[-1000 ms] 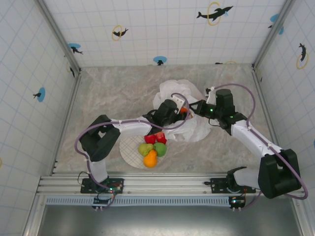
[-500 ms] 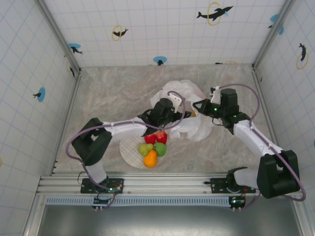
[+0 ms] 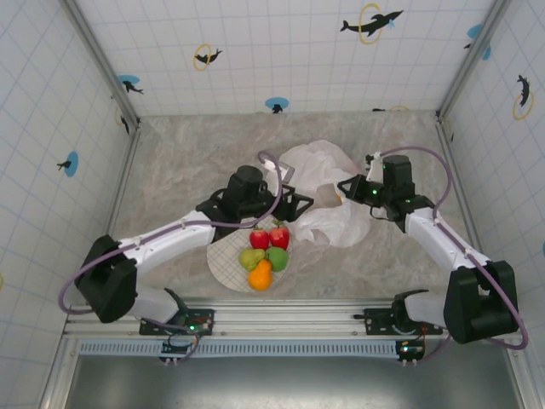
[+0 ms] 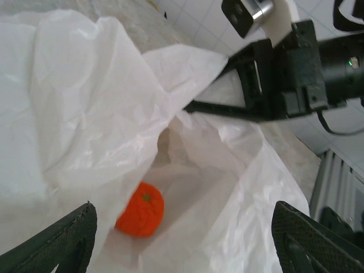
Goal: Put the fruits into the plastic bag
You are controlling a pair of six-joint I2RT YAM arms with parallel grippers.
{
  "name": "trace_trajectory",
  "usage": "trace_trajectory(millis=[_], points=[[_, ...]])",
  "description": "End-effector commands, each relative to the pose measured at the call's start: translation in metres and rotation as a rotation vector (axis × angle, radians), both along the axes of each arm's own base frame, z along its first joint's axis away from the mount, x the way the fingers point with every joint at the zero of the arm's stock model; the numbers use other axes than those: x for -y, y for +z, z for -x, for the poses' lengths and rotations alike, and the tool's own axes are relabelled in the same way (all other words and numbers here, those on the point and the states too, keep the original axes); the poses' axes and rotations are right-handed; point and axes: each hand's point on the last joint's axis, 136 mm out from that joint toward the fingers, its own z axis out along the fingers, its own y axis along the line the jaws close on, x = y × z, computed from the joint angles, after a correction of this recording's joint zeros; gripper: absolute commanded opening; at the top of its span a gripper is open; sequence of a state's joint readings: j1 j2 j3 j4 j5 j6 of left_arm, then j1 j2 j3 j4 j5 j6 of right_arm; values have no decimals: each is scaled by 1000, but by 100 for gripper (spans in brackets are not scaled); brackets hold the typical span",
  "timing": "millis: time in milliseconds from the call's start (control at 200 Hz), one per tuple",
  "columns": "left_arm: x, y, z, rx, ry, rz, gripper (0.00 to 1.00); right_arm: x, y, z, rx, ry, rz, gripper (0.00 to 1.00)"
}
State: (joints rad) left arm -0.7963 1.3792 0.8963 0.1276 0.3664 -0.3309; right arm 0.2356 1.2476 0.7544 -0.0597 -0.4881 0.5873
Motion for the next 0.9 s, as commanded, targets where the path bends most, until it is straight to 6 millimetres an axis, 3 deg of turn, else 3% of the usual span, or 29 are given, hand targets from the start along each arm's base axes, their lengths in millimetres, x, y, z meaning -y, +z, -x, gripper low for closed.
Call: trace_trajectory(millis=[0,125,265,370,541,721,891], points=[[-27,-12,22,-114,-16,-25,82,5,6,-4,27,-8,32,0],[-65,-28,33,-171,60,-72,82,4,6,-4,26,-5,34,0],[-107,-63,48,-250,161,-248,84,4,8,-5,34,-3,37,0],[-129,-78,63,-317,202,-335,84,4,8,-6,34,-2,37,0],[-140,-91,97,-428,208,-387,83,4,7,-5,35,-4,41,0],[-136,-94,135,-473,147,-423,83,5,6,-6,40,-4,46,0],[-139,-104,154,-515,139,-493,82,2,7,-7,44,-1,36,0]])
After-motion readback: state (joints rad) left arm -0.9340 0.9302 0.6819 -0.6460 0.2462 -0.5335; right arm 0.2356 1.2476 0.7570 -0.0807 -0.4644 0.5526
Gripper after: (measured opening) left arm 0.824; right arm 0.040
